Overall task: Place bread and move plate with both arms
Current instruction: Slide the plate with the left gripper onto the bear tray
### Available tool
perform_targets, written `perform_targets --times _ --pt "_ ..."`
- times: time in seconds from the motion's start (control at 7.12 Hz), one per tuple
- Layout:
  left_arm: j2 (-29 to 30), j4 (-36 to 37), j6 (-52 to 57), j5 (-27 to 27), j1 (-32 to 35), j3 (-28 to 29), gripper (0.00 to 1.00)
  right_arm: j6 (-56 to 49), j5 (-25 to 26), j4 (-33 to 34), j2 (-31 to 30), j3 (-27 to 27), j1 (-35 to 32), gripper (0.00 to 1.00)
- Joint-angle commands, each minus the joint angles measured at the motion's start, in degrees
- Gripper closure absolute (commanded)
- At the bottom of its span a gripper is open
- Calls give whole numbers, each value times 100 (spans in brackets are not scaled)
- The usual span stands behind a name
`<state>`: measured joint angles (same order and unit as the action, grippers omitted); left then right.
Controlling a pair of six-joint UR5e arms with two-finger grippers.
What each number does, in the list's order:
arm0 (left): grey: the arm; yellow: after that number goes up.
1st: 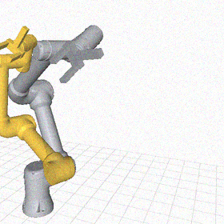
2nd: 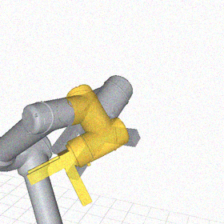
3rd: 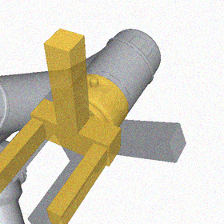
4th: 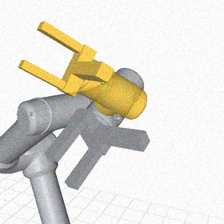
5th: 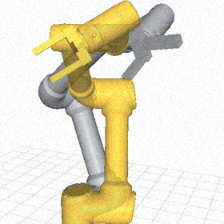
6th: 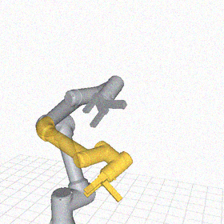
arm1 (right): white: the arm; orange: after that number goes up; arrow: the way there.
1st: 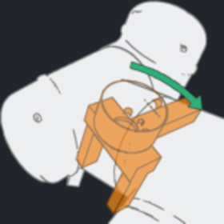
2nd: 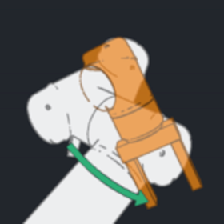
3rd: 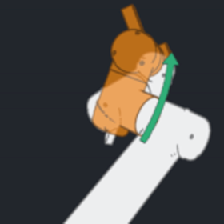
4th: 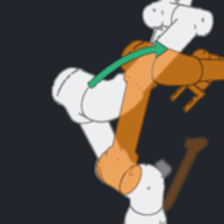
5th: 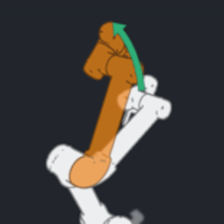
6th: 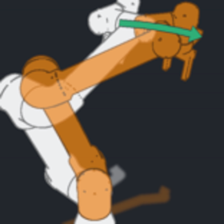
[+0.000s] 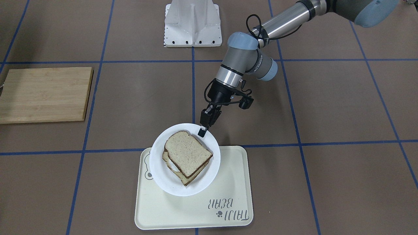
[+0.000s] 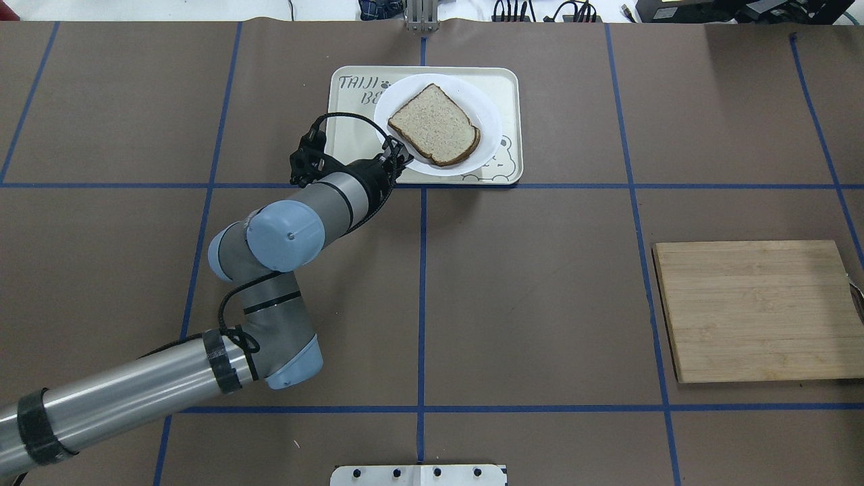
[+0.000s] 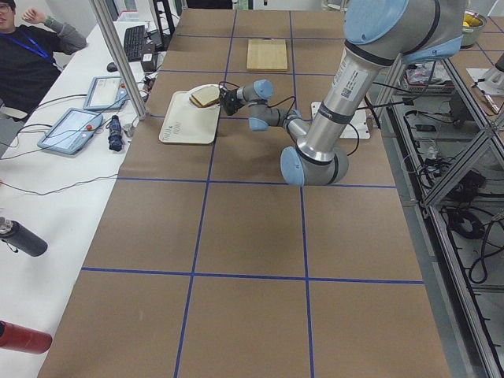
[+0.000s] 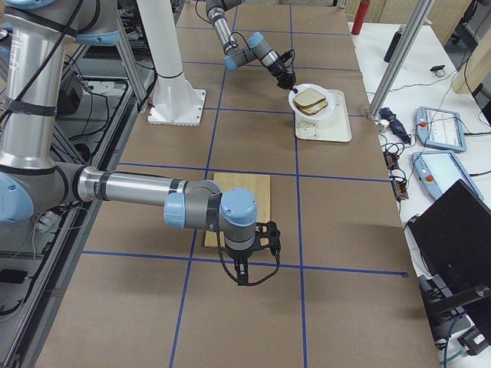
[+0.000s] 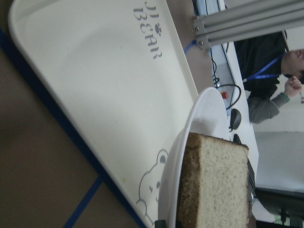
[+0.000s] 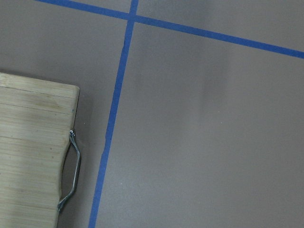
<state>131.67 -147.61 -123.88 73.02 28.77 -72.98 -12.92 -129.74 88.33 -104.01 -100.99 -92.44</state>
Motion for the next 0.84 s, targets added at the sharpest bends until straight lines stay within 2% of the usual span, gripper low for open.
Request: perform_targets --times 0.0,0.42,0.56,0.7 --pt "472 39 -40 -7 146 844 100 0 1 0 4 0 6 0" --pt "509 56 30 -7 137 1058 100 0 1 0 4 0 -2 0" --pt "500 65 222 19 137 1058 91 0 1 0 -5 9 -2 0" --pt "509 48 328 19 137 1049 64 0 1 0 -5 9 -2 0"
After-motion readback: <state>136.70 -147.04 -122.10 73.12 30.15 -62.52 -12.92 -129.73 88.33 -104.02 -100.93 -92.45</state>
